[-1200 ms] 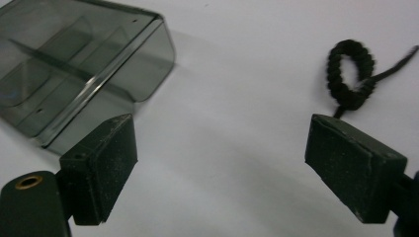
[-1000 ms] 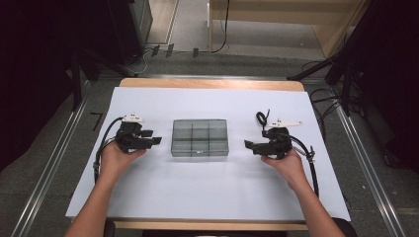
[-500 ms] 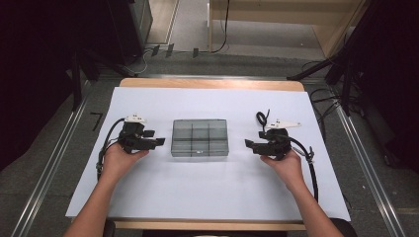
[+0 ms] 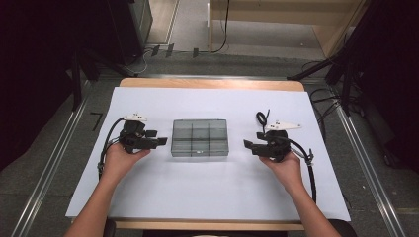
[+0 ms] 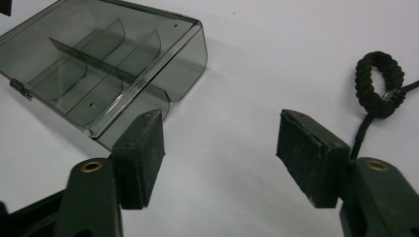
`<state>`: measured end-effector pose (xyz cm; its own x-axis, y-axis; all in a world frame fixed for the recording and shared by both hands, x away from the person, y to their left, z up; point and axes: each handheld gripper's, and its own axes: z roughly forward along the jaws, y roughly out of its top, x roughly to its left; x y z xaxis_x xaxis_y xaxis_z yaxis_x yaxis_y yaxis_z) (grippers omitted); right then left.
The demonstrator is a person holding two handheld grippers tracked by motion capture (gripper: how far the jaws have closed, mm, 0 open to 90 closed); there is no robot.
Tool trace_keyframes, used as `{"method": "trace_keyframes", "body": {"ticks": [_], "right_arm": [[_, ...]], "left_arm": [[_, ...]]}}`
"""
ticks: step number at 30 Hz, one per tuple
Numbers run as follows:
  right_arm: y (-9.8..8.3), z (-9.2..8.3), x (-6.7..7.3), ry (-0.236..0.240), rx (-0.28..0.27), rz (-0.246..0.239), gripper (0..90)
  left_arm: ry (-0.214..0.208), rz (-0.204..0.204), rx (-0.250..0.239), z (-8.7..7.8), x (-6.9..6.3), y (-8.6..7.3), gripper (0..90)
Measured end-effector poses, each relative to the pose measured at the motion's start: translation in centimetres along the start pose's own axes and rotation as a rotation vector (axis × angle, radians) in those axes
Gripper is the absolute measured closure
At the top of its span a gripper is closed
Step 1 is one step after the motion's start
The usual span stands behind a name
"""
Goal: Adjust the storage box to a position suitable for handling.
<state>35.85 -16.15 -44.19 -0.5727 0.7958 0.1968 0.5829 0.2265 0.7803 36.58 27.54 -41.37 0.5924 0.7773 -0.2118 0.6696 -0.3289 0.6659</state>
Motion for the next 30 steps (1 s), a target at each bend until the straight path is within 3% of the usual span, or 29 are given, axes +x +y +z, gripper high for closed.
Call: {"method": "trace_keyframes", "body": {"ticks": [13, 19, 24, 30], "right_arm": [[-0.1, -0.5, 1.3, -0.021, -0.036, -0.044, 42.6], [-0.1, -0.6, 1.9, -0.007, -0.023, -0.047, 49.0], [-0.2, -0.2, 2.2, 0.044, 0.009, -0.046, 53.8], [-0.6, 0.1, 2.7, 0.057, 0.011, -0.055, 55.9]], "left_arm": [[-0.017, 0.033, -0.005, -0.2, -1.3, 0.0, 42.8], [-0.02, 0.034, -0.007, -0.3, -1.7, -0.2, 42.7], [-0.027, 0.044, 0.0, -0.2, -2.0, -0.5, 42.8], [-0.038, 0.048, -0.003, -0.1, -2.4, -0.8, 44.5]]}}
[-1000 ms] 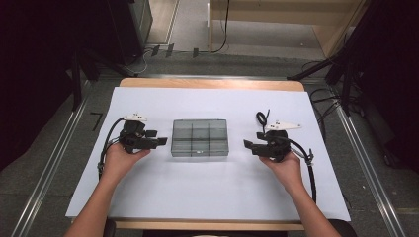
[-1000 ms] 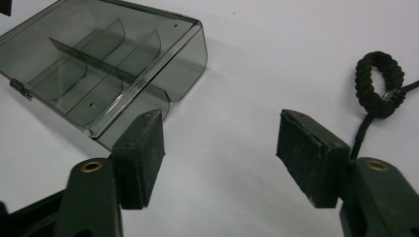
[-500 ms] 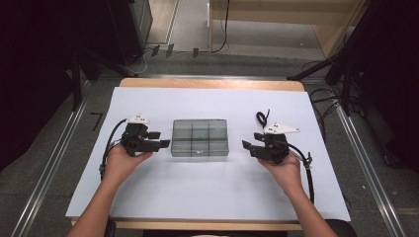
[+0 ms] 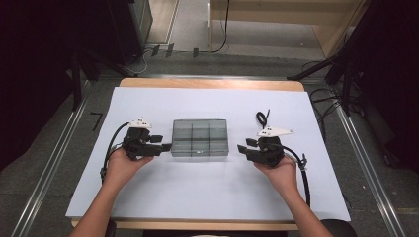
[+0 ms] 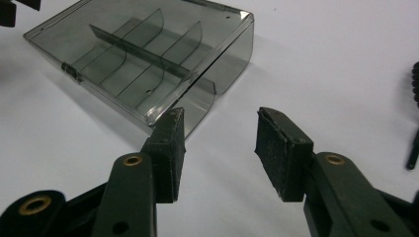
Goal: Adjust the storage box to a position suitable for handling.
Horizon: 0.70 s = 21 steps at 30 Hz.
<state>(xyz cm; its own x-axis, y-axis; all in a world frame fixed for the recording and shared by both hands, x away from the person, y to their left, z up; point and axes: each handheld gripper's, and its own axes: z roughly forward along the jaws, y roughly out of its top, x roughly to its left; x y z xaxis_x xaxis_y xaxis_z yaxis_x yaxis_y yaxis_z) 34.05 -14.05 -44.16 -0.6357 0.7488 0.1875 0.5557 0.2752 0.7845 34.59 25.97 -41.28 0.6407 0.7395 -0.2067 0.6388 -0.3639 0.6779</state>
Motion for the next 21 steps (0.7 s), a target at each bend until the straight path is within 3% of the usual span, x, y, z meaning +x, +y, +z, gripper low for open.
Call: {"method": "trace_keyframes", "body": {"ticks": [6, 9, 21], "right_arm": [[-0.2, 0.5, 0.2, 0.038, 0.052, 0.008, 56.1], [-0.3, 0.6, 0.4, 0.031, 0.045, -0.032, 55.9], [-0.3, 0.8, 1.6, 0.041, 0.034, -0.047, 56.7]], "left_arm": [[0.002, 0.021, 0.006, 0.2, -0.5, -0.3, 43.5], [0.011, 0.031, 0.001, 0.4, -0.6, -0.5, 43.1], [0.003, 0.04, 0.0, 0.7, -0.8, -0.6, 43.4]]}}
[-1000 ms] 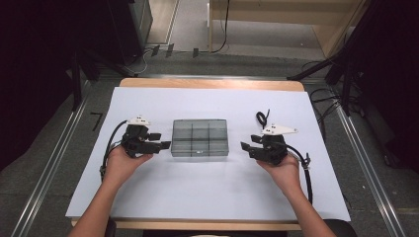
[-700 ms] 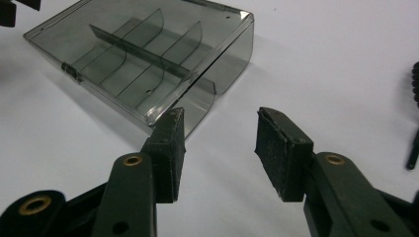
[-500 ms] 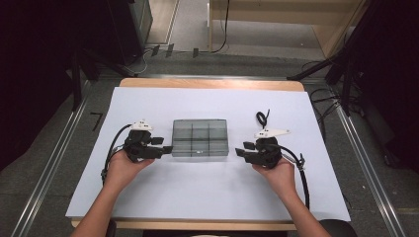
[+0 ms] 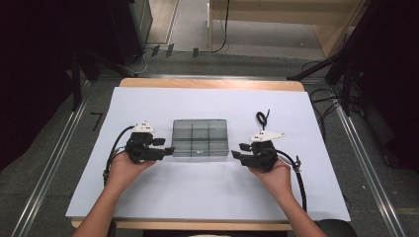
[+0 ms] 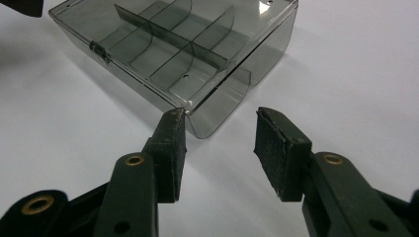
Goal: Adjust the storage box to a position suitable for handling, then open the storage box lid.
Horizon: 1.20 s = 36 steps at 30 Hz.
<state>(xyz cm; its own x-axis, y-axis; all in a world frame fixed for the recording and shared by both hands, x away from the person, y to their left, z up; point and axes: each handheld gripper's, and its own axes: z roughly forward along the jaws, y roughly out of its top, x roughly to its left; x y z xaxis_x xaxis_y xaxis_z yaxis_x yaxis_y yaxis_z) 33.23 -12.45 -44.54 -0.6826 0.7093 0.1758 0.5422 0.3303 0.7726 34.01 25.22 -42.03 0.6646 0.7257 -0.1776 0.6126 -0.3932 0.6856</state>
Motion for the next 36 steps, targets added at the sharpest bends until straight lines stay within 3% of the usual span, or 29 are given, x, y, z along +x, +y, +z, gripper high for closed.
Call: {"method": "trace_keyframes", "body": {"ticks": [19, 27, 36], "right_arm": [[-0.2, 0.7, 1.3, 0.002, 0.018, -0.031, 57.1], [-0.2, 1.2, 1.4, -0.005, 0.035, -0.028, 59.4], [-0.3, 1.7, 1.3, -0.003, 0.05, -0.017, 61.9]], "left_arm": [[-0.016, 0.014, 0.019, 0.5, -0.6, -0.7, 41.3], [-0.008, 0.042, 0.054, 1.1, -0.9, -0.9, 44.2], [-0.003, 0.04, 0.085, 1.6, -0.8, -1.1, 47.3]]}}
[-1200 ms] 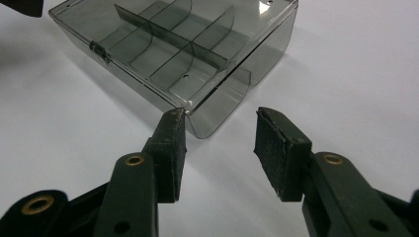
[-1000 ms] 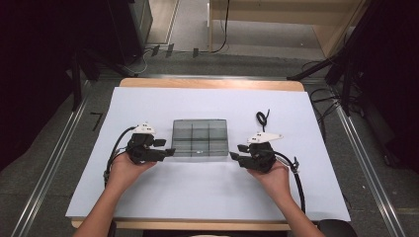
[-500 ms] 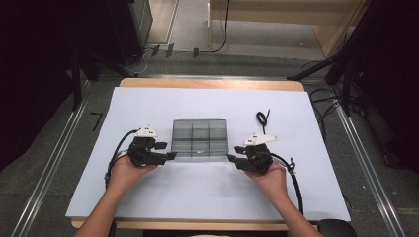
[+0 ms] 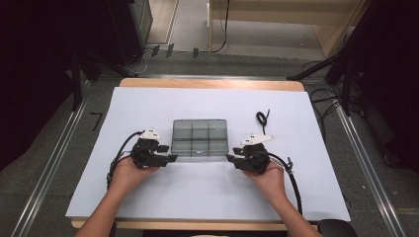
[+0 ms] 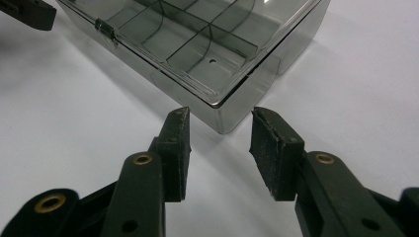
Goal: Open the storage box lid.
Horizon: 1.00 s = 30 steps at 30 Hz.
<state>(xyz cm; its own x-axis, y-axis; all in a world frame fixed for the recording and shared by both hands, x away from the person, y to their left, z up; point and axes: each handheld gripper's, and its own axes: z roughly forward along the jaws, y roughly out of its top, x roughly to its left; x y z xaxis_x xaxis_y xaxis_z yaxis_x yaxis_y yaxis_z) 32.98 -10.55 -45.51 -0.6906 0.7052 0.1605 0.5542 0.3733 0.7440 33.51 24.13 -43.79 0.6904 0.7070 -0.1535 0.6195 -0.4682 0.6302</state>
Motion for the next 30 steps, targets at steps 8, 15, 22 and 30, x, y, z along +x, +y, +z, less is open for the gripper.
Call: {"method": "trace_keyframes", "body": {"ticks": [8, 15, 22, 30], "right_arm": [[0.05, 0.37, -0.04, 0.015, 0.005, 0.02, 66.9], [0.18, 0.77, 0.2, 0.022, 0.006, 0.012, 70.5], [0.27, 0.8, 0.09, 0.017, 0.007, 0.022, 72.7], [0.31, 0.78, 0.11, 0.017, 0.011, 0.029, 73.1]], "left_arm": [[-0.001, -0.01, 0.01, 0.25, 0.15, -0.01, 52.1], [-0.009, -0.023, 0.019, 0.37, 0.29, -0.02, 54.5], [-0.013, -0.028, 0.013, 0.3, 0.31, 0.0, 58.8], [-0.026, -0.031, 0.011, 0.22, 0.34, 0.03, 61.6]]}}
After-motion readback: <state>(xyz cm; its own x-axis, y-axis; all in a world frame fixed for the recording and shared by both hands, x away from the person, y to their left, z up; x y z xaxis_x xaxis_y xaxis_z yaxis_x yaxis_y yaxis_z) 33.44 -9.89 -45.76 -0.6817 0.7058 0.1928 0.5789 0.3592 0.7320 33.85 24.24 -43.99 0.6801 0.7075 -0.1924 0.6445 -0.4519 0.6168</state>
